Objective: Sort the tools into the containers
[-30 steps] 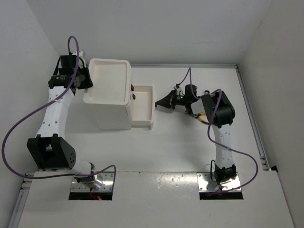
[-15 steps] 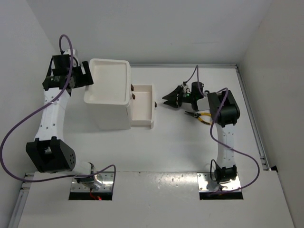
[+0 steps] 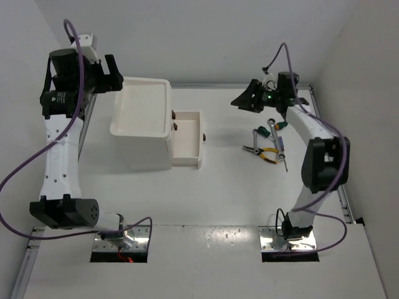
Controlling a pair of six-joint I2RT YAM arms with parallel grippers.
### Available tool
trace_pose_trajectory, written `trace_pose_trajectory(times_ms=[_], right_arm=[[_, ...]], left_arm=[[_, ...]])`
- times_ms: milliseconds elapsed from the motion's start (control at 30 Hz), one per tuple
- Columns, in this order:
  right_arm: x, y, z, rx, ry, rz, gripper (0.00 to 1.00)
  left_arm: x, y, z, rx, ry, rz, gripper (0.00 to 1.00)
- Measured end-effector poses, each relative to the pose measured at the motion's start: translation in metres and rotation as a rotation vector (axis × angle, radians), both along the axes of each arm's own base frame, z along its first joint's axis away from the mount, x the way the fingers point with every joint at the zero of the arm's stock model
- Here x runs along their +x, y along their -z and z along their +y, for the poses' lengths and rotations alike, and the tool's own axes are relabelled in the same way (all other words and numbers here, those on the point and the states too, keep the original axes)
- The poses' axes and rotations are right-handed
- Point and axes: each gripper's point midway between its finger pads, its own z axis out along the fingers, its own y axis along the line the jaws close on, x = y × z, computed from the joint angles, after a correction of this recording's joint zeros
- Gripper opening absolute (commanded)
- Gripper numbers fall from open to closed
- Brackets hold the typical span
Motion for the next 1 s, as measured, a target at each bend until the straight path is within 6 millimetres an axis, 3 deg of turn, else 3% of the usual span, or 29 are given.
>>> trace_pose_trajectory(times_ms=[100, 233, 300, 367, 400, 500, 633, 767, 1000], right_arm=[[-0.005, -0.035, -0.040, -0.201, 0.061, -0.155, 0.62], [-0.021, -0.038, -0.090, -0.431, 0.130, -0.212, 0.62], [-0.030, -0.025, -0.112, -0.551, 0.138, -0.205, 0.62], [-0.039, -0.007, -0.129, -0.654, 0.120, -0.185, 0.71], [-0.043, 0.003, -0.135, -0.696, 0.104, -0.170, 0.74], [-0.048, 0.032, -0.149, -0.793, 0.033, -0.128, 0.77], [-0.041, 0.077, -0.160, -0.884, -0.059, -0.065, 0.77], [-0.036, 0.120, -0.169, -0.951, -0.141, -0.004, 0.69], [-0.012, 0.147, -0.178, -1.000, -0.174, 0.004, 0.67]], left_arm=[[-0.006, 0.006, -0.003, 0.007, -0.003, 0.013, 0.93], [-0.018, 0.025, -0.007, 0.024, -0.013, 0.059, 0.93], [-0.022, 0.032, -0.006, 0.035, -0.018, 0.075, 0.93], [-0.025, 0.035, -0.004, 0.046, -0.026, 0.081, 0.95], [-0.026, 0.036, -0.003, 0.051, -0.029, 0.080, 1.00], [-0.028, 0.034, -0.002, 0.060, -0.033, 0.075, 1.00], [-0.027, 0.039, -0.002, 0.060, -0.033, 0.082, 1.00], [-0.028, 0.052, -0.001, 0.065, -0.032, 0.112, 1.00], [-0.022, 0.065, -0.003, 0.074, -0.015, 0.142, 1.00]])
